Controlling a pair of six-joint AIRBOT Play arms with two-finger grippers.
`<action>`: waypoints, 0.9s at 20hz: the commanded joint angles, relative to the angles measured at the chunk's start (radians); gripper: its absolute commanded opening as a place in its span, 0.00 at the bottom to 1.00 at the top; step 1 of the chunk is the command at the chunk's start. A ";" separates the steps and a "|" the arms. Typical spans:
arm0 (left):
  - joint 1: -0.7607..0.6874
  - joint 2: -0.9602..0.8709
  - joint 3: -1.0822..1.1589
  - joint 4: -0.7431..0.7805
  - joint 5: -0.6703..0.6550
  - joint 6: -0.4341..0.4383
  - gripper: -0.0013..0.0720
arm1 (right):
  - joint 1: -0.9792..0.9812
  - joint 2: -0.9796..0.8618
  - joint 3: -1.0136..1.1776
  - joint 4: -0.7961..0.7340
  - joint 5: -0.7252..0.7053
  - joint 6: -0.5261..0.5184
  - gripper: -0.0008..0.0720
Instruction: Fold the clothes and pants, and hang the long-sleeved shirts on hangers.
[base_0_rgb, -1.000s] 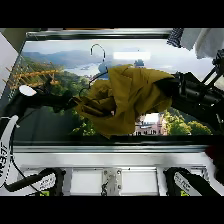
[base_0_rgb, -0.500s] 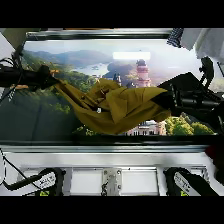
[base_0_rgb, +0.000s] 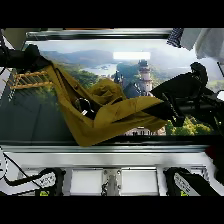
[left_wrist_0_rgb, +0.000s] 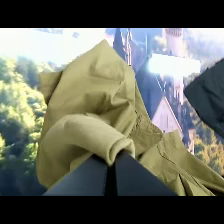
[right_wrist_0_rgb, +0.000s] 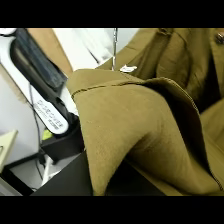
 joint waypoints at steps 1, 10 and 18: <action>-0.028 -0.042 0.036 -0.001 -0.039 0.000 0.03 | 0.047 0.000 0.001 0.138 0.003 0.014 0.02; -0.086 -0.060 0.037 -0.011 -0.021 0.002 0.83 | 0.093 -0.001 0.001 0.354 -0.064 0.010 0.02; 0.004 0.032 0.037 -0.183 0.151 0.002 0.73 | 0.097 -0.001 0.001 0.554 -0.192 -0.183 0.02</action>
